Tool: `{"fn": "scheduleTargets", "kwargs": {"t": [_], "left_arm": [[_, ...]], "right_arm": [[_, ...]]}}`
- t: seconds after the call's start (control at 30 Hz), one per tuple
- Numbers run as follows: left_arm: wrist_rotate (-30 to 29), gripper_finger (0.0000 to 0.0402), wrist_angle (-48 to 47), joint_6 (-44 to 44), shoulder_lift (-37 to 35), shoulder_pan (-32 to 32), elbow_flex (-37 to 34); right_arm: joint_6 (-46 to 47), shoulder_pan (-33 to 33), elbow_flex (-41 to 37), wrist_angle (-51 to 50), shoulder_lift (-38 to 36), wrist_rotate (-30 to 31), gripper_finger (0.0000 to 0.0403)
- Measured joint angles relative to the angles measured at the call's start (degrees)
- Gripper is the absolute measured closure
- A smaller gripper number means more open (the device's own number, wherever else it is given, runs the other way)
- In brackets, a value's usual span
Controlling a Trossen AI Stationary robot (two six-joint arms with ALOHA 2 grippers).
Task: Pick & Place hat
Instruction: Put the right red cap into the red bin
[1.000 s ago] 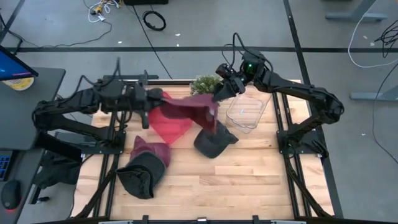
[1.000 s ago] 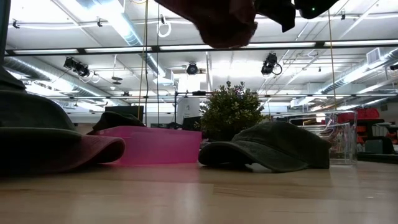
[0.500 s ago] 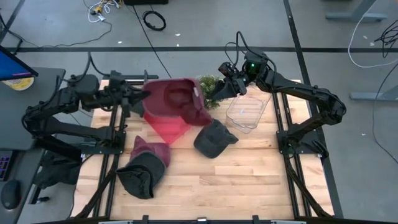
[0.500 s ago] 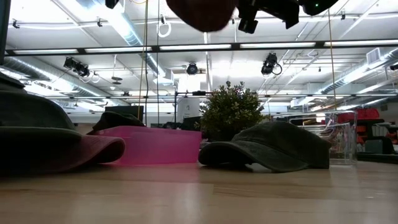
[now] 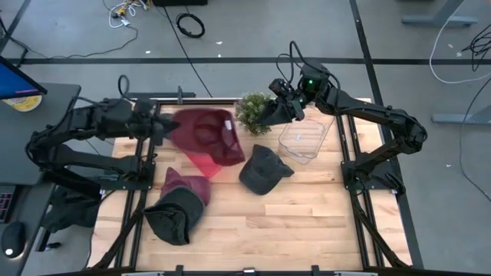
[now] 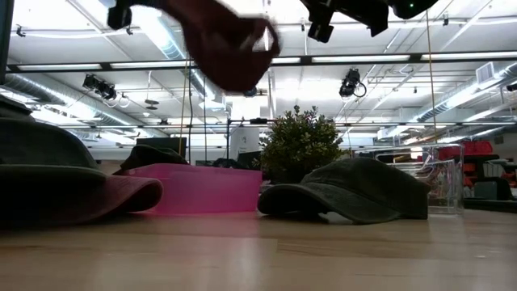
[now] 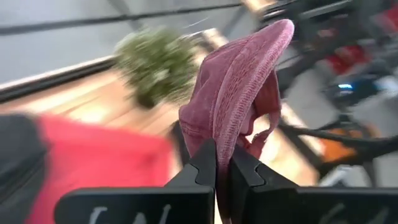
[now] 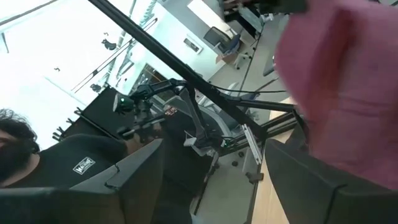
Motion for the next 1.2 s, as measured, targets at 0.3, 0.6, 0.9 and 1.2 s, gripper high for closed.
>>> {"fn": "scheduleTargets", "kwargs": {"t": [0.3,0.6,0.9,1.2], "left_arm": [[-3.2,0.0391,-5.0,0.3,7.5,0.3,0.0],[-5.9,0.0391,-15.5,2.3,17.4,0.7,0.0],[-14.2,0.0391,-25.8,12.0,27.9,1.5,12.2],[-7.9,0.0391,-34.0,18.5,41.5,2.6,24.1]], "right_arm": [[-3.4,0.9,0.0,-5.0,0.0,3.4,0.0124],[-8.6,1.8,0.0,-13.4,0.0,6.5,0.0124],[-9.3,2.3,0.0,-13.6,0.0,6.5,0.0124],[-10.5,2.3,0.0,-14.1,0.0,6.5,0.0124]]}}
